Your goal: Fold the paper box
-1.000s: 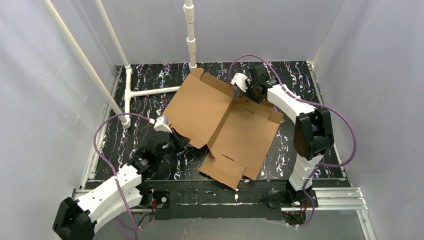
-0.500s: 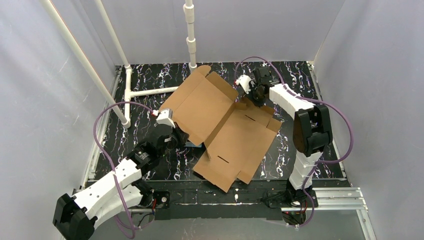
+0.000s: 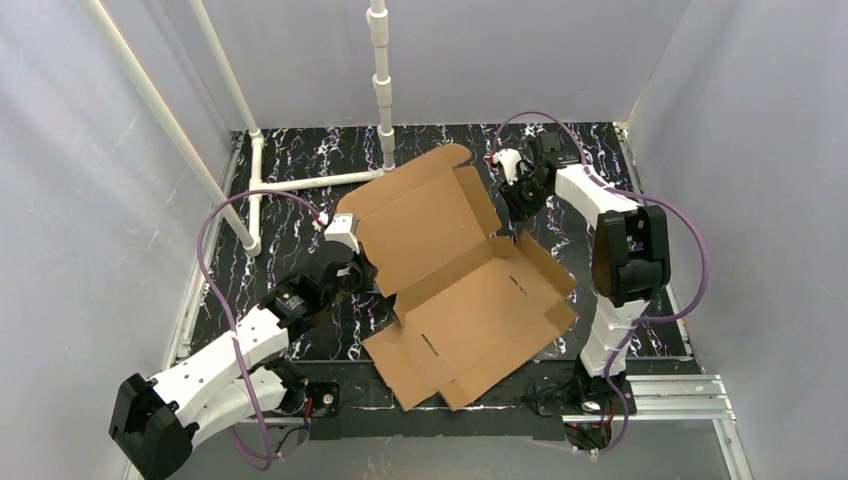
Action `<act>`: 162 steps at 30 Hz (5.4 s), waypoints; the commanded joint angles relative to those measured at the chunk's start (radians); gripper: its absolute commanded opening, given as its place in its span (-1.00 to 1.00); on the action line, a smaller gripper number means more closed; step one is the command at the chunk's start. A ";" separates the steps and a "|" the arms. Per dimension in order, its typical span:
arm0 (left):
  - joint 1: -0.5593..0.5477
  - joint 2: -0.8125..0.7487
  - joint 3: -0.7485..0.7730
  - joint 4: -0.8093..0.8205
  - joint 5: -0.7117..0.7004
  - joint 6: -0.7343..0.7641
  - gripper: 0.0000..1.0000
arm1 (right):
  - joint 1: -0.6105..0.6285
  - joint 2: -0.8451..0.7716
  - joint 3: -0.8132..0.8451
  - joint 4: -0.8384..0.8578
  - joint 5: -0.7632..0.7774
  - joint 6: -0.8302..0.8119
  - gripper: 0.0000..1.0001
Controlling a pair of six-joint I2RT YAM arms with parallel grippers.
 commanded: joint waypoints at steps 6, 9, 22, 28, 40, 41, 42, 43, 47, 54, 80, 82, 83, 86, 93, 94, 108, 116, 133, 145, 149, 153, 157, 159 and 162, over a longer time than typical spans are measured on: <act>-0.014 -0.002 0.041 -0.016 -0.069 0.059 -1.00 | -0.091 -0.149 -0.076 -0.050 -0.180 -0.006 0.17; -0.013 -0.003 0.041 -0.008 -0.082 0.057 -1.00 | -0.128 -0.190 -0.120 -0.074 -0.220 -0.020 0.24; -0.016 -0.004 0.075 0.011 -0.170 0.002 -1.00 | -0.174 -0.316 -0.307 -0.340 -0.308 -0.140 0.39; -0.020 0.042 0.110 0.031 -0.165 -0.008 -1.00 | -0.166 -0.351 -0.409 -0.293 -0.237 -0.098 0.05; -0.023 0.079 0.084 0.243 0.006 0.023 -1.00 | -0.256 -0.309 -0.294 0.020 -0.044 0.087 -0.97; -0.022 0.097 0.083 0.261 0.028 0.032 -1.00 | -0.268 -0.290 -0.268 0.035 -0.052 0.089 -0.97; -0.023 0.117 0.080 0.288 0.055 0.038 -1.00 | -0.276 -0.269 -0.246 0.045 -0.064 0.086 -0.97; -0.021 0.139 0.077 0.311 0.079 0.043 -1.00 | -0.279 -0.251 -0.226 0.056 -0.075 0.081 -0.97; -0.022 0.253 0.098 0.387 0.184 0.057 -1.00 | -0.280 -0.185 -0.176 0.105 -0.115 0.062 -0.97; -0.021 0.368 0.135 0.468 0.372 0.095 -1.00 | -0.280 -0.077 -0.124 0.158 -0.155 0.078 -0.97; -0.063 0.241 0.011 0.478 0.277 0.345 -1.00 | -0.247 -0.046 -0.102 0.141 -0.323 0.065 -0.97; -0.065 0.237 0.009 0.478 0.258 0.325 -1.00 | -0.249 -0.065 -0.134 0.161 -0.310 0.080 -0.97; -0.064 0.237 0.009 0.478 0.253 0.316 -1.00 | -0.250 -0.072 -0.147 0.171 -0.298 0.091 -0.97; -0.064 0.237 0.011 0.478 0.245 0.282 -1.00 | -0.250 -0.079 -0.180 0.179 -0.264 0.111 -0.97; -0.069 0.242 0.009 0.478 0.218 0.293 -1.00 | -0.255 -0.088 -0.203 0.140 -0.272 0.086 -0.70; -0.070 0.240 0.007 0.478 0.210 0.300 -1.00 | -0.260 -0.093 -0.200 0.131 -0.275 0.083 -0.67; -0.073 0.234 0.013 0.477 0.162 0.391 -1.00 | -0.384 -0.295 -0.182 -0.093 -0.212 -0.140 0.22; -0.074 0.215 0.011 0.478 0.152 0.394 -1.00 | -0.385 -0.511 -0.405 -0.660 -0.378 -1.241 0.83; -0.089 0.214 0.013 0.478 0.189 0.406 -1.00 | -0.304 -0.672 -0.843 -0.197 -0.235 -1.476 0.67; -0.096 0.208 0.005 0.478 0.228 0.416 -1.00 | -0.304 -0.698 -0.808 -0.092 -0.301 -1.300 0.21; -0.098 0.211 0.007 0.478 0.242 0.418 -1.00 | -0.304 -0.704 -0.747 -0.139 -0.349 -1.234 0.10; -0.100 0.213 0.008 0.478 0.263 0.420 -1.00 | -0.304 -0.706 -0.717 -0.158 -0.396 -1.188 0.08; -0.101 0.219 0.009 0.478 0.272 0.420 -1.00 | -0.303 -0.693 -0.728 -0.106 -0.415 -1.131 0.09; -0.101 0.222 0.010 0.480 0.278 0.419 -1.00 | -0.298 -0.685 -0.737 -0.062 -0.416 -1.079 0.10; -0.102 0.230 0.012 0.480 0.285 0.417 -1.00 | -0.279 -0.676 -0.755 0.032 -0.407 -0.955 0.11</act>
